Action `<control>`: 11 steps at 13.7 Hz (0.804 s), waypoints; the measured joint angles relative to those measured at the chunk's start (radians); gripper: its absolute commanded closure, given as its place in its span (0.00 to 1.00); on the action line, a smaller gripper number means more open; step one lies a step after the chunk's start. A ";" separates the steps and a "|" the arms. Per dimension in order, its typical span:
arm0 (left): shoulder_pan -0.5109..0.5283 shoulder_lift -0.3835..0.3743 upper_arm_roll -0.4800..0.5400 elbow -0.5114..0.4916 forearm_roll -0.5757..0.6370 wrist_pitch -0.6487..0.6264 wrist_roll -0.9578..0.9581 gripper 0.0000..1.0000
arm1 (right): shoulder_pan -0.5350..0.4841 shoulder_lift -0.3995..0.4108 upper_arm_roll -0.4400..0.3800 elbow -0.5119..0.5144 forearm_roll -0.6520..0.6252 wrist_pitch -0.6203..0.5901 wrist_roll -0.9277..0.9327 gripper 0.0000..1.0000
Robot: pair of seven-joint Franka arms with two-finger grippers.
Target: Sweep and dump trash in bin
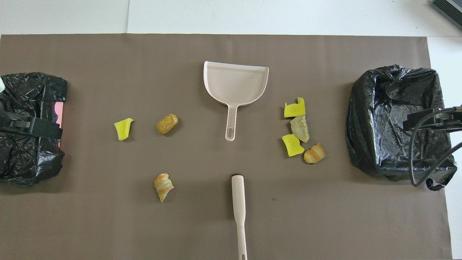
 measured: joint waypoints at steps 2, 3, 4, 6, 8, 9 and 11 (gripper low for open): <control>0.000 0.000 0.000 0.000 0.000 0.000 0.000 0.00 | 0.003 0.000 0.003 0.000 0.000 0.000 0.000 0.00; 0.000 0.000 0.000 0.000 0.000 0.000 0.000 0.00 | 0.004 0.000 0.003 -0.001 0.000 0.000 0.000 0.00; 0.000 0.000 0.000 0.000 0.000 0.001 0.000 0.00 | 0.004 0.000 0.003 -0.001 0.000 0.000 0.000 0.00; 0.000 0.000 0.000 0.000 0.000 0.001 0.000 0.00 | 0.004 -0.001 0.003 -0.002 0.000 0.000 0.000 0.00; 0.000 0.000 0.000 0.000 0.000 0.001 0.000 0.00 | 0.004 -0.001 0.003 -0.005 0.000 0.000 0.000 0.00; 0.000 0.000 0.000 0.000 0.000 0.002 0.000 0.00 | 0.003 -0.001 0.003 -0.008 0.000 0.000 0.000 0.00; 0.000 0.000 0.000 0.000 0.000 0.002 0.000 0.00 | 0.003 -0.002 0.003 -0.011 0.000 0.000 0.000 0.00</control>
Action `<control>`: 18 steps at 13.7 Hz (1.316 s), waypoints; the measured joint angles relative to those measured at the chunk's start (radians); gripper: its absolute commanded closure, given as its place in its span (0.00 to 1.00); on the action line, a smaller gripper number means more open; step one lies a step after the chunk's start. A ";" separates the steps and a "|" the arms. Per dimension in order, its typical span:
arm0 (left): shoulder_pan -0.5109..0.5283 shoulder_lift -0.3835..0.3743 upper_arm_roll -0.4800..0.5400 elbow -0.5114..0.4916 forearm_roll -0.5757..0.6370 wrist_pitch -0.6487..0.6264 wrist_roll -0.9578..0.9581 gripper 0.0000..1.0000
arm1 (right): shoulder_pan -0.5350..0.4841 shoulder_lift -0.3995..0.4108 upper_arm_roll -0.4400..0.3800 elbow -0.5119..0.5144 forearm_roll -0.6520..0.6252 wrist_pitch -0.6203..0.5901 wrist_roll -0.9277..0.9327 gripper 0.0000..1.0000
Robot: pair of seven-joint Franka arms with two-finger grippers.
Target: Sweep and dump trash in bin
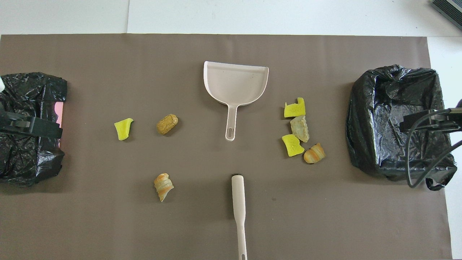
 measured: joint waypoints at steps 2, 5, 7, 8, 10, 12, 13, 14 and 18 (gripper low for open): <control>0.000 0.000 0.000 0.000 0.000 0.000 0.000 0.00 | 0.000 -0.001 0.000 -0.001 0.000 0.000 0.000 0.00; 0.000 0.000 0.000 0.000 0.000 0.000 0.000 0.00 | -0.001 -0.002 -0.001 -0.001 0.000 0.000 0.000 0.00; 0.000 0.000 0.000 0.000 0.000 0.000 0.000 0.00 | -0.001 -0.002 -0.001 -0.001 0.000 0.000 0.000 0.00; 0.000 0.000 0.000 0.000 0.000 0.000 0.000 0.00 | -0.001 -0.002 -0.001 -0.002 0.000 0.000 0.000 0.00; 0.000 0.000 0.000 0.000 0.000 0.000 0.000 0.00 | -0.001 -0.002 -0.001 -0.002 0.000 0.000 0.000 0.00; 0.000 0.000 -0.001 0.000 0.000 0.000 0.000 0.00 | -0.001 -0.003 -0.001 -0.005 0.000 0.000 0.000 0.00; 0.000 0.000 -0.002 0.000 0.000 0.000 0.000 0.00 | -0.002 -0.005 -0.001 -0.009 0.000 0.000 0.000 0.00; 0.000 0.000 -0.004 0.000 0.000 0.000 0.000 0.00 | -0.003 -0.007 -0.001 -0.014 0.000 0.000 0.000 0.00; 0.000 0.000 -0.009 0.000 0.000 0.000 0.000 0.00 | -0.002 -0.011 -0.001 -0.032 0.000 0.001 0.000 0.00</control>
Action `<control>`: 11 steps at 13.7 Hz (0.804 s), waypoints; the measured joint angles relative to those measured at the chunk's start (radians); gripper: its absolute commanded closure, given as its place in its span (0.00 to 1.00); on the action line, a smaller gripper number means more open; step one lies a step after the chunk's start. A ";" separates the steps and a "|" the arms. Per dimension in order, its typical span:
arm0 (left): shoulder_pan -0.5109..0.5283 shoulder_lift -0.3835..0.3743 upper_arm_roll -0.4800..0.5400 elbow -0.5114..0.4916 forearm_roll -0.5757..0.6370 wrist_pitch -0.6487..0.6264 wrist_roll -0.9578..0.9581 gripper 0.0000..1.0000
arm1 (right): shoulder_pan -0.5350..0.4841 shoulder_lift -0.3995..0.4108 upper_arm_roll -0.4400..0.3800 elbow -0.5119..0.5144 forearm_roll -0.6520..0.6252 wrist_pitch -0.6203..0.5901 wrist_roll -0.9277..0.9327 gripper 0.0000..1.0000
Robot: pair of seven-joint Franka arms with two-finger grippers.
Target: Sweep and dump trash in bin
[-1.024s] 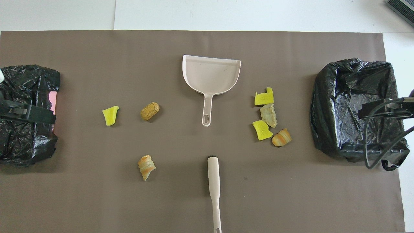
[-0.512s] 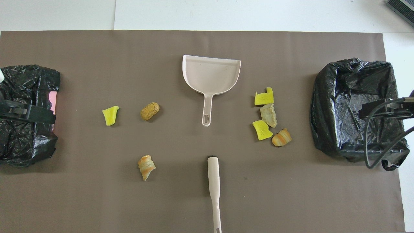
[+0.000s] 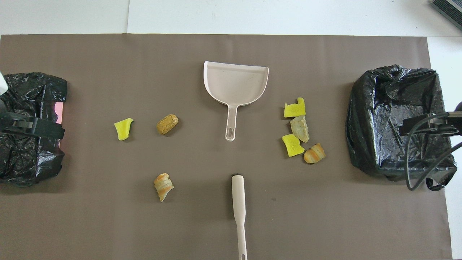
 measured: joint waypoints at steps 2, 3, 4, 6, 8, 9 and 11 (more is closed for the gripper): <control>0.000 0.000 -0.004 0.000 0.000 0.000 0.000 0.00 | 0.006 0.000 0.003 -0.017 0.001 0.011 0.011 0.00; -0.001 0.000 -0.006 0.000 0.000 0.000 0.000 0.00 | 0.011 0.002 0.004 -0.035 0.003 0.044 0.026 0.00; -0.001 0.000 -0.008 0.000 -0.001 0.000 0.000 0.00 | 0.022 0.008 0.008 -0.063 0.006 0.096 0.040 0.00; -0.003 0.000 -0.013 0.000 -0.002 0.000 0.000 0.00 | 0.083 0.055 0.017 -0.108 0.007 0.204 0.116 0.00; -0.013 -0.001 -0.017 0.000 -0.003 0.001 0.000 0.00 | 0.154 0.130 0.026 -0.119 0.007 0.297 0.211 0.00; -0.022 -0.001 -0.019 0.000 -0.003 0.001 0.000 0.00 | 0.189 0.171 0.028 -0.120 0.007 0.346 0.255 0.00; -0.058 -0.001 -0.021 -0.002 -0.005 0.001 -0.001 0.00 | 0.251 0.253 0.029 -0.117 0.016 0.449 0.343 0.00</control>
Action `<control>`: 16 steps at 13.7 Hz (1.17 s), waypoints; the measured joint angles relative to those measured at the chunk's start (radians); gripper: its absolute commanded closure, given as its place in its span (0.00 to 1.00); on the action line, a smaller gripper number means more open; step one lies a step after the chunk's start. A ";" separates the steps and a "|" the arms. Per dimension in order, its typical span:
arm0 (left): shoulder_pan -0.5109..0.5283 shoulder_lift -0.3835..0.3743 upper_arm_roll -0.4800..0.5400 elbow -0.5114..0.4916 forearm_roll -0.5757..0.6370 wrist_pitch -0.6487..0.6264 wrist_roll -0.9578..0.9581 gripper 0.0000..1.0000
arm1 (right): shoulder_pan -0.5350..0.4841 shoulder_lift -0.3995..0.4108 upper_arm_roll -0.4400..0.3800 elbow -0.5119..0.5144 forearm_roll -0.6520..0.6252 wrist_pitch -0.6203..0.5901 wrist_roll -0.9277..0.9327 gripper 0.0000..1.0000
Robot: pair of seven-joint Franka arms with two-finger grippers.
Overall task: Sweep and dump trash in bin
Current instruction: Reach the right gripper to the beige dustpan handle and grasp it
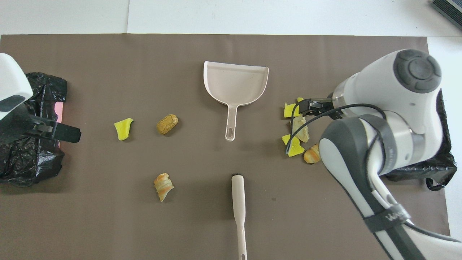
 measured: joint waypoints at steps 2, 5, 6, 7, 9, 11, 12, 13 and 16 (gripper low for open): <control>-0.050 -0.002 -0.001 -0.002 -0.006 0.000 -0.014 0.00 | 0.039 0.063 0.000 0.027 0.069 0.050 0.033 0.00; -0.174 -0.016 -0.005 -0.032 -0.017 0.001 -0.122 0.00 | 0.080 0.129 0.001 0.111 0.111 0.051 0.112 0.00; -0.224 -0.026 -0.007 -0.059 -0.022 0.009 -0.168 0.00 | 0.086 0.151 0.003 0.142 0.115 0.051 0.134 0.00; -0.278 -0.038 -0.009 -0.099 -0.025 0.031 -0.221 0.00 | 0.089 0.179 0.013 0.177 0.123 0.051 0.148 0.00; -0.391 -0.071 -0.012 -0.210 -0.027 0.124 -0.338 0.00 | 0.101 0.250 0.031 0.265 0.128 0.051 0.197 0.00; -0.507 -0.114 -0.013 -0.344 -0.028 0.234 -0.459 0.00 | 0.125 0.340 0.045 0.367 0.129 0.052 0.237 0.00; -0.561 -0.134 -0.013 -0.403 -0.028 0.276 -0.511 0.00 | 0.145 0.380 0.048 0.404 0.129 0.053 0.258 0.00; -0.611 -0.149 -0.013 -0.453 -0.029 0.311 -0.555 0.00 | 0.166 0.414 0.049 0.427 0.129 0.058 0.276 0.00; -0.724 -0.165 -0.013 -0.572 -0.029 0.416 -0.663 0.00 | 0.203 0.468 0.049 0.444 0.129 0.063 0.285 0.00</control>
